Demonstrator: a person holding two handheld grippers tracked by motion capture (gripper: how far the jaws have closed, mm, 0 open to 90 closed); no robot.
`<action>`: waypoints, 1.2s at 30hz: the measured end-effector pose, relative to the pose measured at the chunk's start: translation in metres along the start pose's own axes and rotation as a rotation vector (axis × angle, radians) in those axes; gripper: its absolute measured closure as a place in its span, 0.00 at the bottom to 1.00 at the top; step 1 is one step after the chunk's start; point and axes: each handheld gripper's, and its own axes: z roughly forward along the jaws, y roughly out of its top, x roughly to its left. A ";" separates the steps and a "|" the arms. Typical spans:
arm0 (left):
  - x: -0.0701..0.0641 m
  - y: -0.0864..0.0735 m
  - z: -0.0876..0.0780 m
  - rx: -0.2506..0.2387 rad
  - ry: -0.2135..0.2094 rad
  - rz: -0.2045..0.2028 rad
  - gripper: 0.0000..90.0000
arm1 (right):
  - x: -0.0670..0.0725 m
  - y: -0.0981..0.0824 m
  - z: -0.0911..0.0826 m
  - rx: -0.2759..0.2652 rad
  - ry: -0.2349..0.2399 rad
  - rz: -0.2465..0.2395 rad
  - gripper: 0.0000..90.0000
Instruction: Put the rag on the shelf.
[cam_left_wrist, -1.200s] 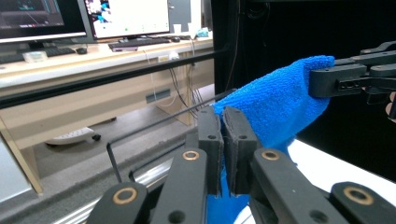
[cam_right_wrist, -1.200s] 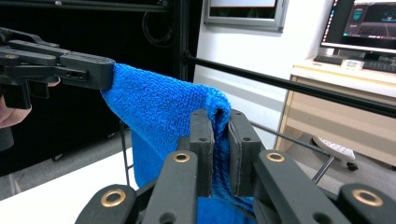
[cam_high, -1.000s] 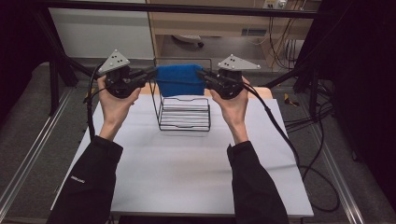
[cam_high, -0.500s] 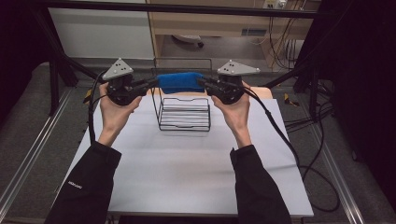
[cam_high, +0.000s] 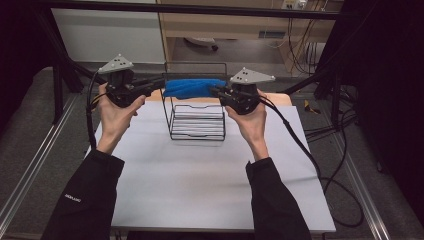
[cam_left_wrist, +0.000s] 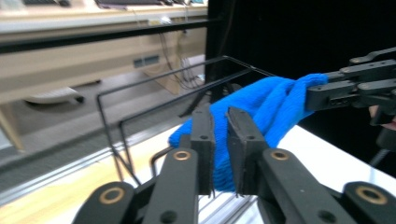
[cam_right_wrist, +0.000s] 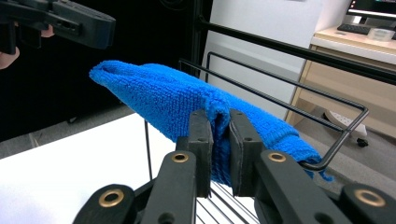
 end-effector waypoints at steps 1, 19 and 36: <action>0.000 -0.001 0.003 0.016 0.003 0.004 0.95 | 0.000 0.000 0.000 0.001 0.000 0.000 0.91; -0.005 -0.019 0.029 0.141 -0.020 0.037 1.00 | 0.004 -0.004 0.001 0.044 0.017 -0.031 0.75; -0.009 -0.028 0.043 0.180 0.010 0.080 1.00 | 0.003 0.001 -0.013 0.030 0.052 0.044 0.76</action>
